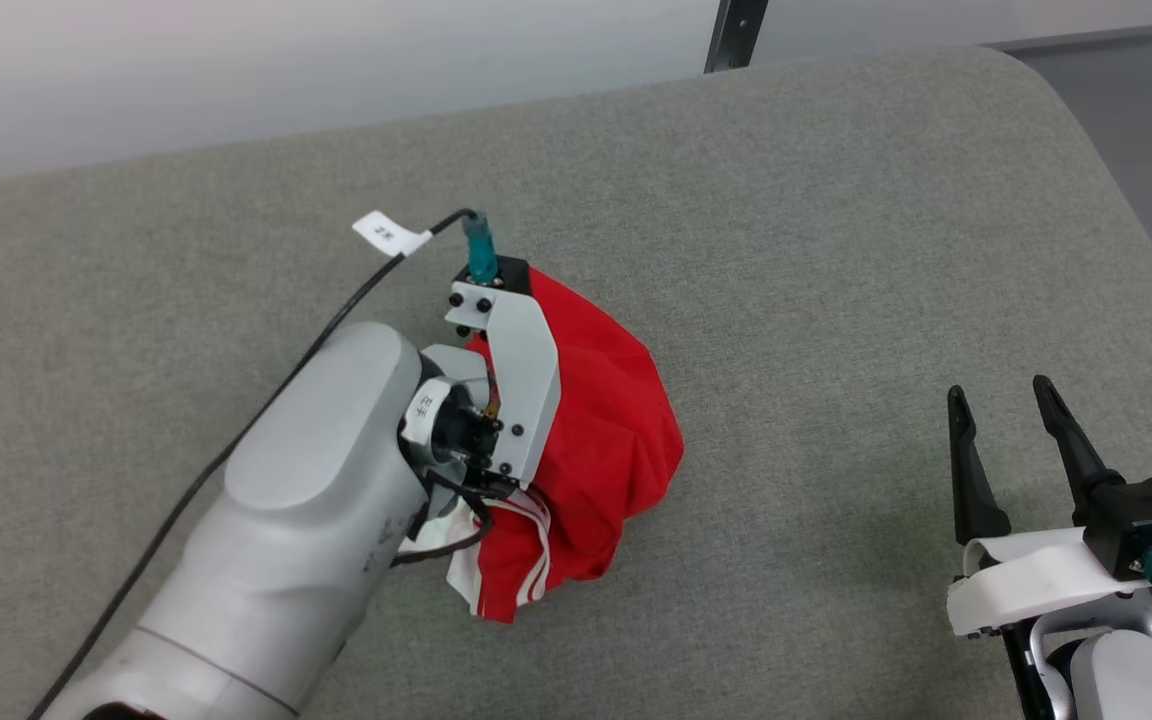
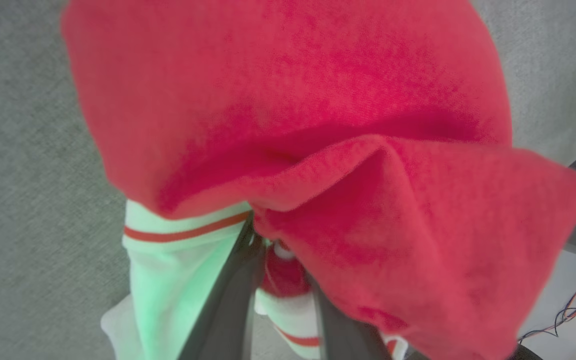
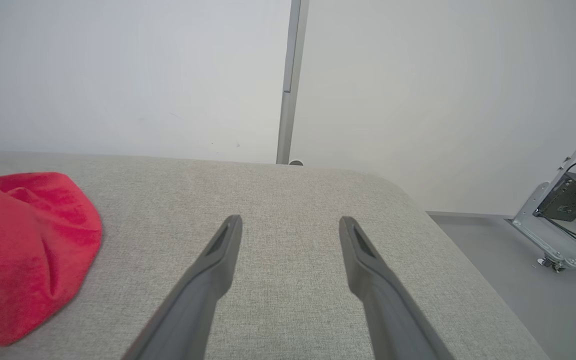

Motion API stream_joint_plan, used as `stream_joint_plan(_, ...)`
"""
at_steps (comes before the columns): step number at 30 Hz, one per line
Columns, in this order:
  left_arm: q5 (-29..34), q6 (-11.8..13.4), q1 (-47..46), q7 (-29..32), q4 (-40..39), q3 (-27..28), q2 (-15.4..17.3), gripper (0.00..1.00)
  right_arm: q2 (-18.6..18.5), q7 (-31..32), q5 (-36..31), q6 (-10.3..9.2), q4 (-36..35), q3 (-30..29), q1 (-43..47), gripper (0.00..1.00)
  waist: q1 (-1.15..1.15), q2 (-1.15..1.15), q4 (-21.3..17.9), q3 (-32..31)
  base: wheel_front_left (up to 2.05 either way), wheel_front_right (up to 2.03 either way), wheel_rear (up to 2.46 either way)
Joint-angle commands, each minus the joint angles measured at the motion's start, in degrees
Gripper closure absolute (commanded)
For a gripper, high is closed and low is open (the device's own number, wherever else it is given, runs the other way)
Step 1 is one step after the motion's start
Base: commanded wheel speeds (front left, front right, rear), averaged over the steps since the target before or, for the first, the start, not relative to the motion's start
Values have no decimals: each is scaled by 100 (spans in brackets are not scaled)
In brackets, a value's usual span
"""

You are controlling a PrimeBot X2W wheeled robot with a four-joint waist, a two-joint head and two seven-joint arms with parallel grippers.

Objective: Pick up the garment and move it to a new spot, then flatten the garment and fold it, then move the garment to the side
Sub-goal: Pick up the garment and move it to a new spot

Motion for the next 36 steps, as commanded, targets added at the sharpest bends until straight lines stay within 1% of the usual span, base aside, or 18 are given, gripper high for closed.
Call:
stream_joint_plan(1, -14, -112, 1, 76, 68, -56, 24, 79, 18, -6, 10, 0, 26, 10, -16, 0, 0, 0, 61, -85, 0, 0, 0)
stream_joint_plan(2, -51, -132, -44, 124, 96, -45, 33, 56, 17, -5, -15, 0, 41, 1, 6, 0, 0, 0, 90, -128, 0, 0, 0)
stream_joint_plan(3, -67, -139, -103, 147, 96, -27, 28, 53, 18, -5, -28, 0, 62, -12, 35, 0, 0, 0, 126, -176, 0, 0, 0)
stream_joint_plan(4, -80, -169, -172, 162, 76, -16, 28, 29, 18, -6, -37, 0, 72, -18, 62, 0, 0, 0, 164, -220, 0, 0, 0)
stream_joint_plan(5, -110, -196, -214, 174, 58, -1, 35, 0, 19, -6, -44, 0, 90, -21, 91, 0, 0, 0, 203, -267, 0, 0, 0)
stream_joint_plan(8, -190, -184, -303, 236, -2, 86, 62, 0, 16, -6, -61, 0, 139, -13, 153, 0, 0, 0, 320, -420, 0, 0, 0)
stream_joint_plan(13, -273, -274, -377, 234, -198, 165, 188, 0, -35, -6, -101, 0, 175, -15, 284, 0, 0, 0, 551, -668, 0, 0, 0)
stream_joint_plan(20, -431, -405, -140, -119, -515, 385, 356, 0, -73, -6, -87, 0, 114, 59, 441, 0, 0, 0, 851, -929, 0, 0, 0)
stream_joint_plan(22, -455, -471, -27, -402, -614, 485, 422, 0, -87, -6, -77, 0, 106, 98, 476, 0, 0, 0, 941, -1011, 0, 0, 0)
stream_joint_plan(24, -485, -621, 150, -692, -718, 533, 480, 0, -105, -6, -55, 0, 115, 159, 528, 0, 0, 0, 1023, -1103, 0, 0, 0)
stream_joint_plan(28, -602, -811, 538, -1439, -869, 783, 565, 0, -103, -6, 0, 0, 113, 261, 635, 0, 0, 0, 1170, -1277, 0, 0, 0)
stream_joint_plan(30, -677, -889, 722, -1843, -966, 913, 578, 0, -105, -6, 7, 0, 108, 302, 660, 0, 0, 0, 1244, -1336, 0, 0, 0)
stream_joint_plan(36, -600, -1122, 1251, -3206, -1287, 1073, 694, 0, -94, -6, 65, 0, 114, 431, 781, 0, 0, 0, 1451, -1501, 0, 0, 0)
